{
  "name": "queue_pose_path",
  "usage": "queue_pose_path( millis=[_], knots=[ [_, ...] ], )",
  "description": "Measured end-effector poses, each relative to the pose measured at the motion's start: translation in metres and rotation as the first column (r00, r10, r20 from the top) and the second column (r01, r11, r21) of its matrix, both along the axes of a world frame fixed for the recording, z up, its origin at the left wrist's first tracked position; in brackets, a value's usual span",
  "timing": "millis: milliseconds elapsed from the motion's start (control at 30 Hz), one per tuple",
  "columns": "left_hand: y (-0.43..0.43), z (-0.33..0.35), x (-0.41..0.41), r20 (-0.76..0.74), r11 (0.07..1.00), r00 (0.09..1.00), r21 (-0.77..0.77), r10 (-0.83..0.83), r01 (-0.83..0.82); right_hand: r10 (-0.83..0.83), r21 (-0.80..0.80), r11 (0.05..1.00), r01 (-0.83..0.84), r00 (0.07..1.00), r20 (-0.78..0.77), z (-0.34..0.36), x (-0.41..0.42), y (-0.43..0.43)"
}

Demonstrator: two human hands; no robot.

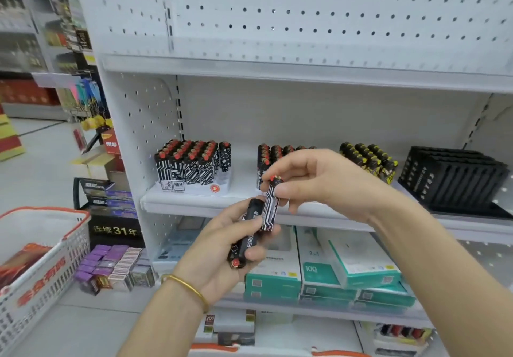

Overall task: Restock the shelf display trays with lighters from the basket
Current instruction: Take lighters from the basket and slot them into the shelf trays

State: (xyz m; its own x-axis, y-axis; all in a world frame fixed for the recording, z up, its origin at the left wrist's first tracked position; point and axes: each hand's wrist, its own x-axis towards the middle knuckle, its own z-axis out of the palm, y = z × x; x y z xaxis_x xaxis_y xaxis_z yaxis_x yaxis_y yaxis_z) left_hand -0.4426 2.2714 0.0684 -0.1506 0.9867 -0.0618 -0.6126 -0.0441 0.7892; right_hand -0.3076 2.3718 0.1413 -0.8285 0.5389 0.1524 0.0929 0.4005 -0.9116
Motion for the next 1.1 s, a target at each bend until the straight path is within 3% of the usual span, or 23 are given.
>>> queue_pose_path(
  millis=[133,233,300,733,833,1000,1100],
  knots=[
    [-0.002,0.006,-0.019,0.098,0.997,0.993,-0.023,0.070,-0.068,-0.070,0.126,0.989,0.073,0.997,-0.029,0.011,-0.040,0.003],
    [-0.003,0.008,-0.034,0.078,0.988,0.985,-0.034,0.152,-0.150,-0.228,0.289,0.927,0.238,0.971,-0.068,0.022,-0.072,0.011],
    [-0.005,0.008,-0.040,0.065,0.987,0.985,-0.026,0.160,-0.159,-0.282,0.379,0.887,0.265,0.959,-0.010,0.028,-0.088,0.018],
    [-0.010,0.000,-0.053,0.034,0.995,0.994,-0.002,0.100,-0.099,-0.361,0.708,0.692,0.144,0.918,0.166,0.018,-0.133,0.052],
    [-0.009,0.000,-0.053,0.047,0.998,0.997,0.003,0.066,-0.067,-0.378,0.733,0.671,0.110,0.901,0.211,0.021,-0.134,0.053],
    [-0.010,0.002,-0.052,0.061,0.999,0.998,0.012,0.033,-0.034,-0.349,0.670,0.736,0.092,0.900,0.261,0.026,-0.131,0.056],
    [-0.011,0.002,-0.052,0.072,1.000,0.997,0.018,0.021,-0.023,-0.383,0.760,0.649,0.033,0.878,0.288,0.025,-0.135,0.058]
  ],
)
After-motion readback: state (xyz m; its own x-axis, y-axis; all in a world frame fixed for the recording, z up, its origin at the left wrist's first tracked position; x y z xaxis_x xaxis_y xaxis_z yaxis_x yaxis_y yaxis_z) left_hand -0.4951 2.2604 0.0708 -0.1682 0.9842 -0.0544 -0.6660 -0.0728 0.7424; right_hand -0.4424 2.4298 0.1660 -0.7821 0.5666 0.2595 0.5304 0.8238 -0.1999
